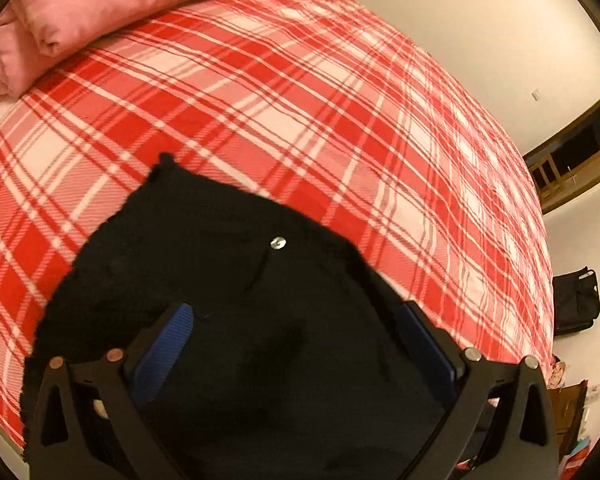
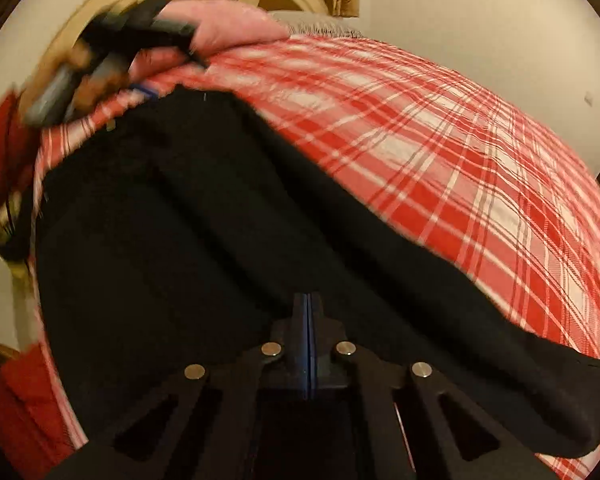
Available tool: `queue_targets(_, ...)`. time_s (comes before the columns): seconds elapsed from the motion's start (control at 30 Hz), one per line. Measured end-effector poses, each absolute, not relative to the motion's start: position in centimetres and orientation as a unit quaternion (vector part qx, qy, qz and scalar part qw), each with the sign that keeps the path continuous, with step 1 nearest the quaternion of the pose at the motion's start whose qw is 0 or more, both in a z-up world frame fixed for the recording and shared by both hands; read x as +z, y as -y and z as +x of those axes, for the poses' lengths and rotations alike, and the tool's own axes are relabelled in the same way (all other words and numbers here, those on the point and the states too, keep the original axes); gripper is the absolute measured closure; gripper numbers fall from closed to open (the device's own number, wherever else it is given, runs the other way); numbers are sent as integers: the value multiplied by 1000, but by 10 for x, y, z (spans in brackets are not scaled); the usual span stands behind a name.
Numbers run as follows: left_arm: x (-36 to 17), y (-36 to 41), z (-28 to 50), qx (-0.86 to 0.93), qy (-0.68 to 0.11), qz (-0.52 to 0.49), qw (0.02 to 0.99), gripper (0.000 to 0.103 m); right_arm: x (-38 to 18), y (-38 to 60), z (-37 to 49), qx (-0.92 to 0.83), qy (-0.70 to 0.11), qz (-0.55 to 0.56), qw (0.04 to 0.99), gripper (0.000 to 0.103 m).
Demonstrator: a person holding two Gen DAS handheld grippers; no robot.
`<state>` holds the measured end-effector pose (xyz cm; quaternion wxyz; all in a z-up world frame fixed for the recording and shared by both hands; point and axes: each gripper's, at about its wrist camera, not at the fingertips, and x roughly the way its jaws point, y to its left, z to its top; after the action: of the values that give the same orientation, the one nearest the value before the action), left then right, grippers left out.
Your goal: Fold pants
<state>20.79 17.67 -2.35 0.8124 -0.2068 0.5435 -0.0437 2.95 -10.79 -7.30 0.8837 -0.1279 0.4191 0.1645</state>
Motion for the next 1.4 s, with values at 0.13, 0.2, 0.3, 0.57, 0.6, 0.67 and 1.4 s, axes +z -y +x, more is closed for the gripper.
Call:
queue_targets(0.13,-30,-173,230,-18,-562,-195,804,0,-51,124,43,168,-381,-53,907,102)
queue_targets(0.2,-30,-175,230,-17,-559,-200,805,0,-37,128,71,172,-386,-10,906,96)
queue_targets(0.3,-26,-176,221,-15,-546,-193,815,0,-33,122,121,228,-403,72,884,28)
queue_targets(0.57,-11,-200,212,-9,-529,-191,827,0,-93,52,194,190,-463,-70,863,65)
queue_targets(0.6,-10,-204,212,-6,-530,-192,826,0,-93,52,191,188,-455,-70,867,71)
queue_targets(0.67,-11,-208,212,-5,-531,-195,825,0,-83,52,180,180,-431,-77,881,98)
queue_targets(1.4,-31,-220,161,-1,-538,-220,814,0,-91,-3,35,181,-299,-250,903,98)
